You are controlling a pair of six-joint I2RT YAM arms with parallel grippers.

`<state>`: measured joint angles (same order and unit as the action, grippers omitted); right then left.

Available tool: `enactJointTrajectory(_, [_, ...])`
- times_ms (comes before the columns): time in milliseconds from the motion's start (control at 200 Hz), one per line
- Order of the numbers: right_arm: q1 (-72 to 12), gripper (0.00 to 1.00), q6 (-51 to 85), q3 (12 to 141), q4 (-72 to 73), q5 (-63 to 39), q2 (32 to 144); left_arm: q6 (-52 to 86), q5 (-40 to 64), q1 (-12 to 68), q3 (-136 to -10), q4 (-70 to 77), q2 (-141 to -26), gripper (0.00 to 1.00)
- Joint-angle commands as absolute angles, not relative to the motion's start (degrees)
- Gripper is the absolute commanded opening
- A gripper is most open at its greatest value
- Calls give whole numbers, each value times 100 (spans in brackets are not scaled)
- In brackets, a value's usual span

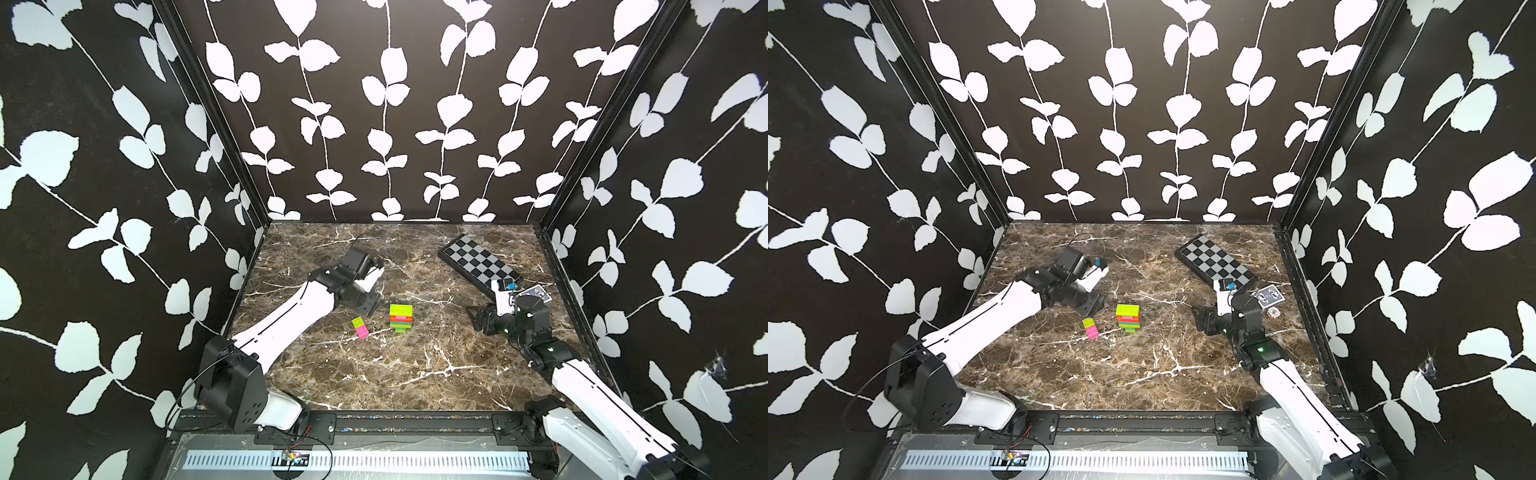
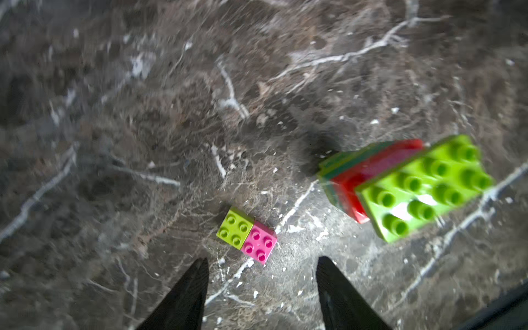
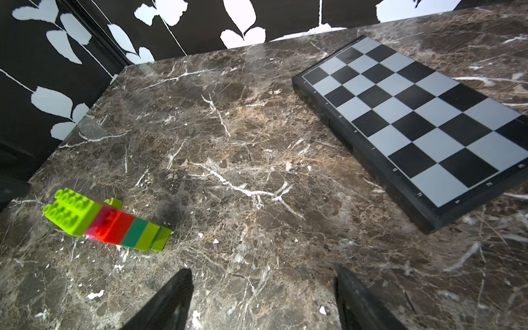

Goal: Assemble a carrot with lego
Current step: Pick up the lego brick from the center of the board.

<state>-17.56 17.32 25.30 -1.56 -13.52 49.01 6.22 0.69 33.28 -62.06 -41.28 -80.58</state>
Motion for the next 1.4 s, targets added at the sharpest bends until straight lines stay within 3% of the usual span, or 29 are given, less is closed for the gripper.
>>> enactJointTrajectory(0, [-1802, 78, 1711, 2749, 26, -1234, 4974, 2435, -90, 3377, -5552, -3249, -7880, 63])
enactJointTrajectory(565, [-1812, 78, 1827, 2585, 297, -1274, 5035, 3479, -454, 3674, -4524, -2485, -8657, 64])
enactJointTrajectory(915, [-1811, 78, 1855, 2594, 342, -1319, 5124, 3594, -788, 3735, -4450, -2295, -8906, 53])
enactJointTrajectory(1190, [-1812, 78, 1848, 2662, 344, -1340, 5177, 3096, -819, 3685, -4602, -2244, -8957, 35])
enactJointTrajectory(1395, [-1811, 78, 1831, 2702, 308, -1310, 5167, 2139, -540, 3604, -5262, -2228, -9522, 35])
